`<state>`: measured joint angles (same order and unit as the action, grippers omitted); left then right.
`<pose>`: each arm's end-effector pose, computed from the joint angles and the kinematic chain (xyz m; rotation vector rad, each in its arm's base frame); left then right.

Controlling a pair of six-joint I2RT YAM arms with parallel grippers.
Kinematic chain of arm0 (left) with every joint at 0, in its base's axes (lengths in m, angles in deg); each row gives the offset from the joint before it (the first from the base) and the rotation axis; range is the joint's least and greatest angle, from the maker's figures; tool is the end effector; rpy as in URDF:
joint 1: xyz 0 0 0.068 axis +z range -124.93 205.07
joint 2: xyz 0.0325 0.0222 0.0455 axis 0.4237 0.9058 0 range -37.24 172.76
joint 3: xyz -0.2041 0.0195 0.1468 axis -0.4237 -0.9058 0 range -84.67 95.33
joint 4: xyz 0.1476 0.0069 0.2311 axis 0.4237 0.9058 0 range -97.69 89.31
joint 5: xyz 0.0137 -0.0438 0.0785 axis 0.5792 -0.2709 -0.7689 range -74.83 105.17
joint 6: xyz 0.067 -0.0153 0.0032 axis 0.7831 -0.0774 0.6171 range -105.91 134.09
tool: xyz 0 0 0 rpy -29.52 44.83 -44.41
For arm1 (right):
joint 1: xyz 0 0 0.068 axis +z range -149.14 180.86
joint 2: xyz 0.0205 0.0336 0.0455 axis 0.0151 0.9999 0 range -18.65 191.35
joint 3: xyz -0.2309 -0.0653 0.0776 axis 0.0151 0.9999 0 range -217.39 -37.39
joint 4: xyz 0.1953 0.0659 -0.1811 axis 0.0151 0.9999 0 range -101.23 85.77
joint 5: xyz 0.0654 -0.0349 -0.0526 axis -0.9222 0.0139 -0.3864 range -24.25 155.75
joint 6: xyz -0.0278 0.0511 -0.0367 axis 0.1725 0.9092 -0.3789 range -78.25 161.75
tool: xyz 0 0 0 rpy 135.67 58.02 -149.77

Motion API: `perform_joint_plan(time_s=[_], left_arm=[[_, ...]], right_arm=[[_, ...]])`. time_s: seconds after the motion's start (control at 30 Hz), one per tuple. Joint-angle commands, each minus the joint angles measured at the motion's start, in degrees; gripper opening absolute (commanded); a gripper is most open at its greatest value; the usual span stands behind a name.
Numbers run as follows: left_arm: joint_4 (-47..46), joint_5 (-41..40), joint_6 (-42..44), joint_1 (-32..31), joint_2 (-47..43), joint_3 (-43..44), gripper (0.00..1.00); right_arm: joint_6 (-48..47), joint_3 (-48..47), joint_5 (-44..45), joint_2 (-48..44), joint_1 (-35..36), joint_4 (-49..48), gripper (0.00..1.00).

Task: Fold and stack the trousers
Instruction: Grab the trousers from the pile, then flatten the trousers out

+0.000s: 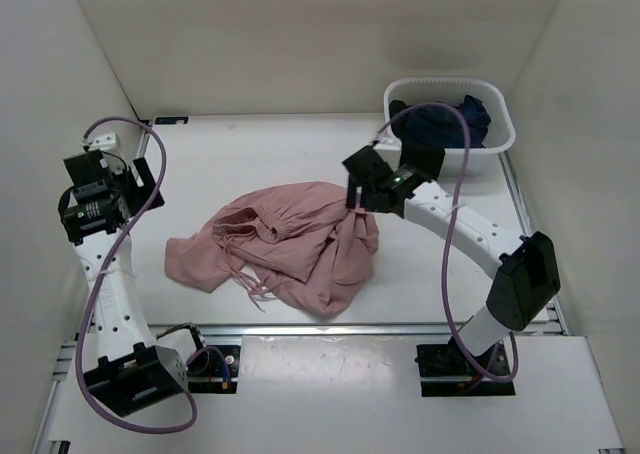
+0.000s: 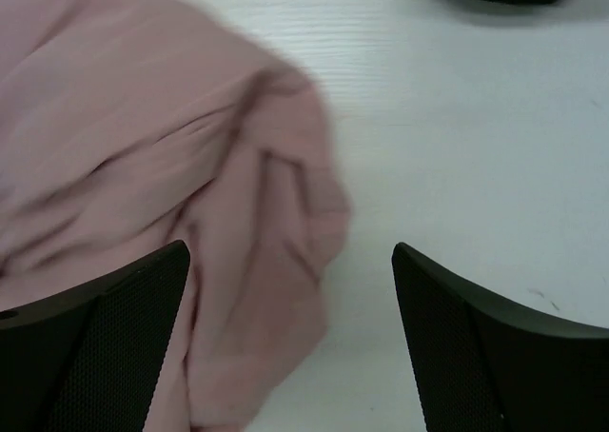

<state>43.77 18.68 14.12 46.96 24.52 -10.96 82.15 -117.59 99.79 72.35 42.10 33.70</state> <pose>0.2294 0.0885 0.3572 -0.3968 2.2271 0.1349 0.2891 0.2121 0.2673 0.2017 2.3172 -0.0697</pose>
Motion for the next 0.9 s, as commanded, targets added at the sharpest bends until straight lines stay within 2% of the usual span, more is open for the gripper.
perform_joint_plan(time_s=[0.0,0.1,0.13,0.17,0.27,0.33,0.5,0.57,0.63,0.67,0.73,0.77,0.8,0.83,0.87], left_arm=[[3.3,2.2,0.0,-0.2,1.0,-5.1,0.91],[3.8,2.8,0.0,-0.7,2.4,-10.9,0.85],[3.8,2.8,0.0,-0.7,2.4,-12.3,0.85],[3.8,2.8,0.0,-0.7,3.3,-15.0,0.81],[-0.6,1.9,0.0,-0.7,3.8,-21.7,0.77],[-3.7,1.9,0.0,-0.7,3.8,-24.0,0.77],[-6.2,4.0,0.0,-0.7,8.9,-28.0,0.8],[-7.0,4.0,0.0,-0.7,10.2,-28.8,0.81],[-9.1,4.6,0.0,-2.0,11.9,-29.7,0.81],[-9.1,4.1,0.0,-2.8,11.9,-30.5,0.81],[-10.4,4.1,0.0,-5.0,13.6,-31.2,0.71],[-10.4,4.1,0.0,-5.0,14.1,-31.2,0.63],[-11.0,4.1,0.0,-5.7,14.6,-31.2,0.52],[-11.0,4.1,0.0,-6.6,15.7,-31.7,0.21],[-11.6,3.4,0.0,-7.1,16.5,-31.7,0.14]], right_arm=[[-17.2,-1.0,-6.7,-2.1,10.0,-9.0,0.91],[-24.3,-6.4,-14.8,6.7,13.7,-7.8,0.93],[-25.7,-8.4,-15.6,8.9,14.6,-7.2,0.93],[-28.8,-12.4,-16.1,11.1,16.6,-7.2,0.93],[-32.7,-20.4,-16.6,22.6,19.5,-6.2,0.95],[-33.4,-26.3,-16.6,27.0,20.1,-5.0,0.96],[-33.4,-33.2,-14.0,36.5,20.1,-3.7,0.95],[-33.4,-33.7,-14.0,37.2,20.1,-3.7,0.87],[-31.4,-33.7,-12.6,37.9,19.4,-3.7,0.71],[-30.7,-33.7,-12.1,37.4,19.4,-3.7,0.52],[-29.7,-33.7,-11.5,36.4,17.9,-3.7,0.28],[-29.0,-33.7,-11.5,35.0,17.9,-3.7,0.17],[-29.0,-34.3,-11.5,34.2,17.2,-3.7,0.01],[-28.2,-34.3,-11.5,33.4,16.5,-3.1,0.0],[-27.3,-35.8,-11.5,30.2,16.0,-1.0,0.0]])
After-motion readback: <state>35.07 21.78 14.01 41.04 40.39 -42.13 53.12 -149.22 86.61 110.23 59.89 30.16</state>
